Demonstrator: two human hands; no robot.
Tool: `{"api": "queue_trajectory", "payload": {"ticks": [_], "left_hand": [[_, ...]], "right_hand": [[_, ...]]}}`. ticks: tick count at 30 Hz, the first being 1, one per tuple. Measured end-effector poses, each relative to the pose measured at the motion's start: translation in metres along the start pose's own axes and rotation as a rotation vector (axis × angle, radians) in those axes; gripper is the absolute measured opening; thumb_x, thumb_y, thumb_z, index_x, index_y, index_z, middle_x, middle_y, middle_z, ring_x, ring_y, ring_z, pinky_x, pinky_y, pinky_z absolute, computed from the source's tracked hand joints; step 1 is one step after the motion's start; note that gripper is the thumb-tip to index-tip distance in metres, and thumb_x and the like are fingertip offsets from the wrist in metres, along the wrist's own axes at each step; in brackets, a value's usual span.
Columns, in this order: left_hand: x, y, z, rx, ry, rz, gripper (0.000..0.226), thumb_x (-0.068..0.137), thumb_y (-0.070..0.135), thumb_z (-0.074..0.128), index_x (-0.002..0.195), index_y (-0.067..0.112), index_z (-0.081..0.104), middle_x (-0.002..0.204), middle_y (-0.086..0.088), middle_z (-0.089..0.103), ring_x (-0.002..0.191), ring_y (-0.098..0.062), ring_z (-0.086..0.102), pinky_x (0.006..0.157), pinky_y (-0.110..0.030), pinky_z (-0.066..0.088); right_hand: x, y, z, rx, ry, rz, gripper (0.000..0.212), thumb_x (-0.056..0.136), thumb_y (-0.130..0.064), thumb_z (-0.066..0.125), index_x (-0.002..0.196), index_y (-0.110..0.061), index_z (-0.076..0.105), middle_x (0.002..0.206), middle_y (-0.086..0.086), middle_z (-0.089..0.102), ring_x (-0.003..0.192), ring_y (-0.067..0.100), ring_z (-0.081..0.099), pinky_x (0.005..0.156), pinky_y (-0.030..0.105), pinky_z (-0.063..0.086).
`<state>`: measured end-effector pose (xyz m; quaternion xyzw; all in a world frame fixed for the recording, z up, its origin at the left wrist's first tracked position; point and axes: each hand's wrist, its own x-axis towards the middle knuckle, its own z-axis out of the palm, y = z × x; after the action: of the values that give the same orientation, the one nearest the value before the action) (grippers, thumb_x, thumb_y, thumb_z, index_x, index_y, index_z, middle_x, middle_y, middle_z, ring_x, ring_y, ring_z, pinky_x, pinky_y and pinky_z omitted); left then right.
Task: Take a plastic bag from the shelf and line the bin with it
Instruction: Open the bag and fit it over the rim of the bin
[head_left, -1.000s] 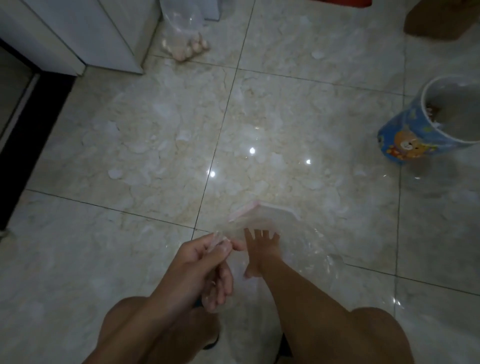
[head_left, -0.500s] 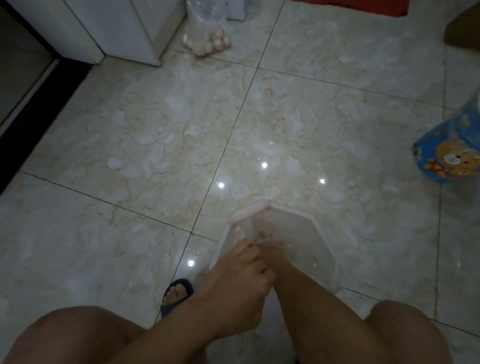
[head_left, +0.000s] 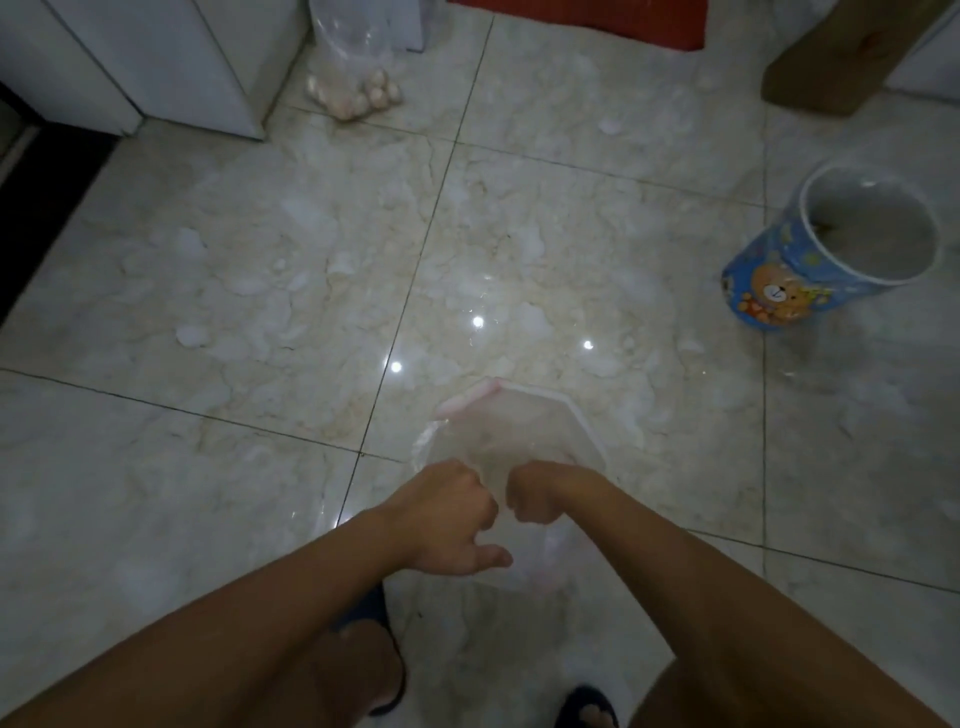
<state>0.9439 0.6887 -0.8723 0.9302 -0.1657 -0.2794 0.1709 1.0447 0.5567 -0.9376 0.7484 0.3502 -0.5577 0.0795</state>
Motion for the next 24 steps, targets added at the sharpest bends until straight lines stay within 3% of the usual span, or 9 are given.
{"api": "queue_trajectory", "payload": {"ticks": [1, 4, 8, 11, 16, 20, 22, 24], "left_hand": [[0.001, 0.004, 0.004, 0.031, -0.030, 0.005, 0.060, 0.078, 0.069, 0.051, 0.098, 0.016, 0.071, 0.083, -0.005, 0.071, 0.080, -0.024, 0.064, 0.079, -0.036, 0.050], [0.006, 0.004, 0.021, 0.188, -0.056, 0.155, 0.057, 0.075, 0.065, 0.056, 0.094, 0.013, 0.069, 0.080, -0.006, 0.069, 0.076, -0.025, 0.059, 0.079, -0.036, 0.046], [0.002, 0.009, 0.042, 0.410, -0.067, 0.268, 0.031, 0.071, 0.035, 0.070, 0.084, 0.007, 0.065, 0.077, -0.011, 0.061, 0.077, -0.028, 0.054, 0.069, -0.035, 0.037], [-0.011, 0.015, 0.058, 0.399, -0.004, 0.205, 0.011, 0.069, 0.011, 0.065, 0.080, 0.009, 0.063, 0.073, -0.007, 0.060, 0.070, -0.025, 0.053, 0.066, -0.033, 0.041], [-0.031, 0.009, 0.077, 0.385, -0.088, 0.034, 0.012, 0.073, 0.001, 0.054, 0.079, 0.008, 0.062, 0.071, -0.009, 0.062, 0.067, -0.029, 0.058, 0.071, -0.039, 0.052], [-0.040, 0.017, 0.094, 0.414, -0.086, -0.011, 0.019, 0.073, -0.003, 0.057, 0.080, 0.011, 0.069, 0.071, -0.006, 0.067, 0.066, -0.024, 0.062, 0.065, -0.037, 0.055], [-0.036, 0.016, 0.100, 0.382, -0.062, -0.038, 0.031, 0.076, -0.003, 0.054, 0.095, 0.012, 0.074, 0.083, -0.007, 0.072, 0.076, -0.026, 0.066, 0.069, -0.037, 0.055], [-0.032, 0.016, 0.106, 0.385, -0.042, -0.060, 0.033, 0.077, -0.005, 0.052, 0.097, 0.012, 0.072, 0.083, -0.008, 0.071, 0.079, -0.028, 0.066, 0.068, -0.035, 0.053]], "right_hand": [[-0.007, 0.001, 0.002, -0.072, -0.012, -0.014, 0.022, 0.096, -0.010, 0.048, 0.094, 0.002, 0.066, 0.091, 0.014, 0.061, 0.089, 0.028, 0.054, 0.074, 0.035, 0.046], [-0.021, 0.003, 0.013, -0.202, 0.006, -0.070, 0.040, 0.096, -0.032, 0.053, 0.119, -0.002, 0.066, 0.120, 0.014, 0.065, 0.109, 0.033, 0.060, 0.095, 0.043, 0.049], [-0.051, 0.019, 0.034, -0.195, 0.239, -0.193, 0.062, 0.077, -0.059, 0.068, 0.127, -0.023, 0.059, 0.129, 0.003, 0.061, 0.117, 0.025, 0.054, 0.094, 0.039, 0.043], [-0.067, 0.036, 0.050, -0.268, 0.347, -0.254, 0.060, 0.072, -0.051, 0.076, 0.125, -0.027, 0.059, 0.125, -0.001, 0.061, 0.113, 0.021, 0.054, 0.090, 0.036, 0.042], [-0.075, 0.058, 0.077, -0.291, 0.582, -0.346, 0.022, 0.087, -0.019, 0.061, 0.108, -0.023, 0.067, 0.108, -0.002, 0.065, 0.098, 0.020, 0.062, 0.076, 0.032, 0.047], [-0.082, 0.071, 0.098, -0.313, 0.662, -0.416, 0.022, 0.089, -0.018, 0.053, 0.099, -0.023, 0.072, 0.095, -0.002, 0.071, 0.084, 0.019, 0.066, 0.065, 0.025, 0.041], [-0.086, 0.074, 0.105, -0.361, 0.684, -0.424, 0.022, 0.089, -0.019, 0.052, 0.093, -0.022, 0.074, 0.087, -0.001, 0.073, 0.075, 0.019, 0.067, 0.063, 0.028, 0.046], [-0.091, 0.078, 0.110, -0.401, 0.750, -0.425, 0.015, 0.084, -0.018, 0.062, 0.080, -0.023, 0.076, 0.072, -0.004, 0.073, 0.062, 0.015, 0.067, 0.060, 0.026, 0.050]]}}
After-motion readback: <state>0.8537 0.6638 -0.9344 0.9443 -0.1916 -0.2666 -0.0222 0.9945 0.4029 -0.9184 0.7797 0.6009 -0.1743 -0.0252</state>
